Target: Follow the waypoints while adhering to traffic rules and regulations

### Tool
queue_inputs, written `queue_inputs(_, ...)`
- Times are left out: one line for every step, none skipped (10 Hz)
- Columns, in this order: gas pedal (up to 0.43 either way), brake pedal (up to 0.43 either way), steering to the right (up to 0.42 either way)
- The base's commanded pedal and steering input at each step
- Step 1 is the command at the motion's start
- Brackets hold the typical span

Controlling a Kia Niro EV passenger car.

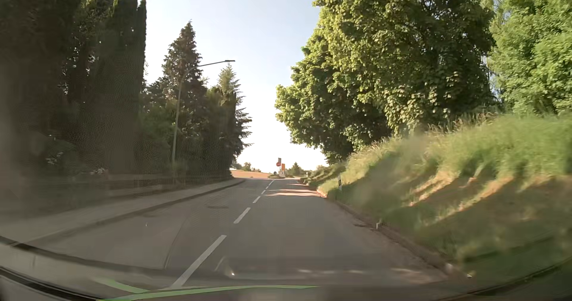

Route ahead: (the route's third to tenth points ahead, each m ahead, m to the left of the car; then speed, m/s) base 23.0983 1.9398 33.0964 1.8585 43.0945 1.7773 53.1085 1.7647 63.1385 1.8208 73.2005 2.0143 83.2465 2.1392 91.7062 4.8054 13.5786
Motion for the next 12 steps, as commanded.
queue_inputs(0.047, 0.000, 0.000)
queue_inputs(0.047, 0.000, 0.000)
queue_inputs(0.020, 0.000, 0.000)
queue_inputs(0.020, 0.000, 0.000)
queue_inputs(0.000, 0.000, 0.000)
queue_inputs(0.000, 0.000, 0.000)
queue_inputs(0.000, 0.000, 0.000)
queue_inputs(0.000, 0.000, 0.001)
queue_inputs(0.000, 0.000, 0.001)
queue_inputs(0.000, 0.000, 0.001)
queue_inputs(0.000, 0.000, 0.002)
queue_inputs(0.000, 0.000, 0.001)
